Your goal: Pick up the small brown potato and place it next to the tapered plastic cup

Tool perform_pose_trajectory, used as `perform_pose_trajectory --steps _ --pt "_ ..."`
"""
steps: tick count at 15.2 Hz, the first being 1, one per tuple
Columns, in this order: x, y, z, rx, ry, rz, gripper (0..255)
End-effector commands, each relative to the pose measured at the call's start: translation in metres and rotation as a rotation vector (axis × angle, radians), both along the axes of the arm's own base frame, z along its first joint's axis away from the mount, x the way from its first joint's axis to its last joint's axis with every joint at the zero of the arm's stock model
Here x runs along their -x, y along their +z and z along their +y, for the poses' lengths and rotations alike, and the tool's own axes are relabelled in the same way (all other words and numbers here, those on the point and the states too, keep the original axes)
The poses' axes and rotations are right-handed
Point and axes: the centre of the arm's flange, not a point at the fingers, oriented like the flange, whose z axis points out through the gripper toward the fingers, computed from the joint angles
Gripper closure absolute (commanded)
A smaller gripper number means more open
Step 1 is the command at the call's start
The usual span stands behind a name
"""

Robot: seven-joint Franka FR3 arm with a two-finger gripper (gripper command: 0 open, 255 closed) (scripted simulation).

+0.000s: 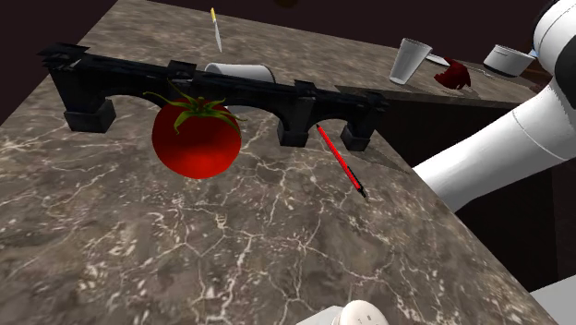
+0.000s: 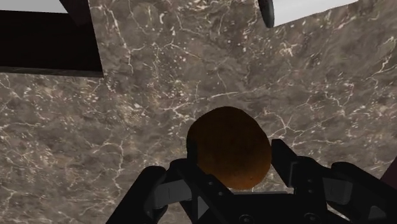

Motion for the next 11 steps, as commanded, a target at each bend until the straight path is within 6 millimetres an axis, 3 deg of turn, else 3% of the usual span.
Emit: perform_pose_trajectory --steps 1,11 --pt "0.000 0.001 -0.029 -0.003 0.002 -0.001 255" --pt "-0.006 0.001 -0.161 -0.003 0.002 -0.001 255"
